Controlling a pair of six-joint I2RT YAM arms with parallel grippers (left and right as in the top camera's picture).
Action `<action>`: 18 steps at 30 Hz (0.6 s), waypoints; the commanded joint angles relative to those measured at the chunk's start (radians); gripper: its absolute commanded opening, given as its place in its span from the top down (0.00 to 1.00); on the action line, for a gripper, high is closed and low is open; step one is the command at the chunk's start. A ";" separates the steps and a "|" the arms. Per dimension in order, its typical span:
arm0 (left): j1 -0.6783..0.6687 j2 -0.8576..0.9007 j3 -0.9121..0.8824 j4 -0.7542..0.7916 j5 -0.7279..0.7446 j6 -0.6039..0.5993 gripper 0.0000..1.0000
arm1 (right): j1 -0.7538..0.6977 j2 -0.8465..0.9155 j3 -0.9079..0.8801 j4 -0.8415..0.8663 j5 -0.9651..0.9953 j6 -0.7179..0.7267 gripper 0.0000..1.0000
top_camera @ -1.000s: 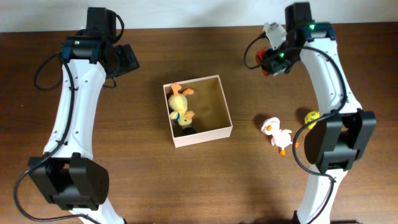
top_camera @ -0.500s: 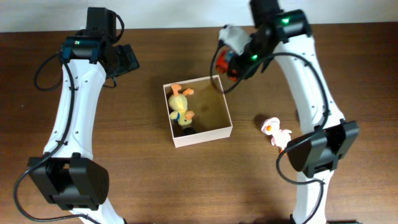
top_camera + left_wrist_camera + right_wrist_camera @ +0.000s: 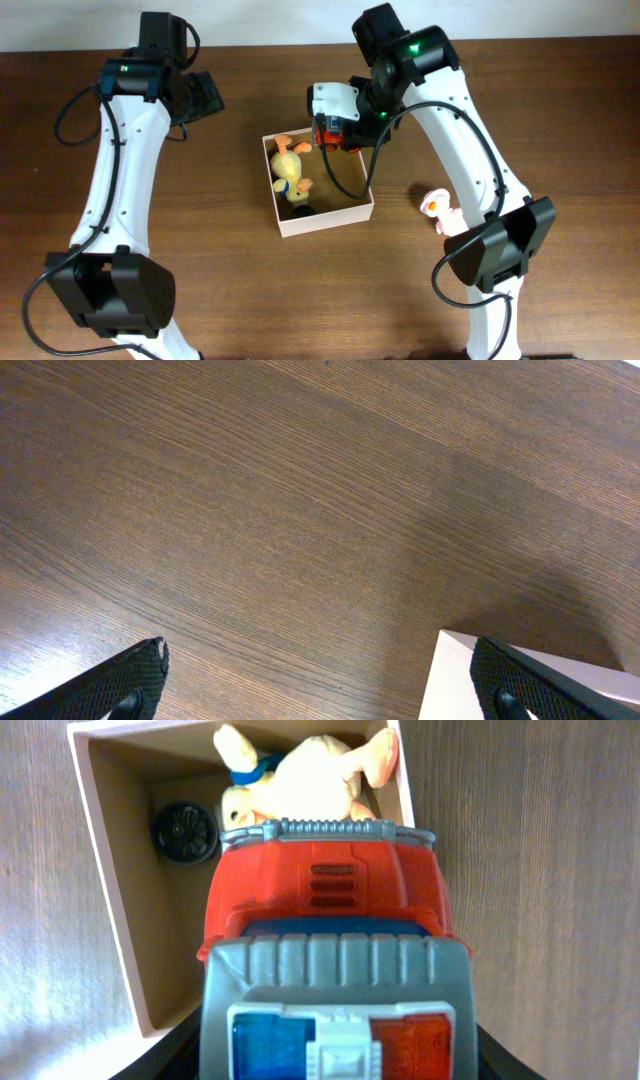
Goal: Pack container
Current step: 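Carry the police car with the right gripper over the pink box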
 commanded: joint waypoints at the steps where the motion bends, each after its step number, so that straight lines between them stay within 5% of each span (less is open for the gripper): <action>1: 0.000 0.005 0.010 0.002 -0.008 -0.012 0.01 | 0.005 0.019 0.009 0.000 -0.025 -0.105 0.49; 18: 0.000 0.005 0.010 0.002 -0.008 -0.012 0.01 | 0.034 0.153 0.009 0.045 -0.080 -0.114 0.44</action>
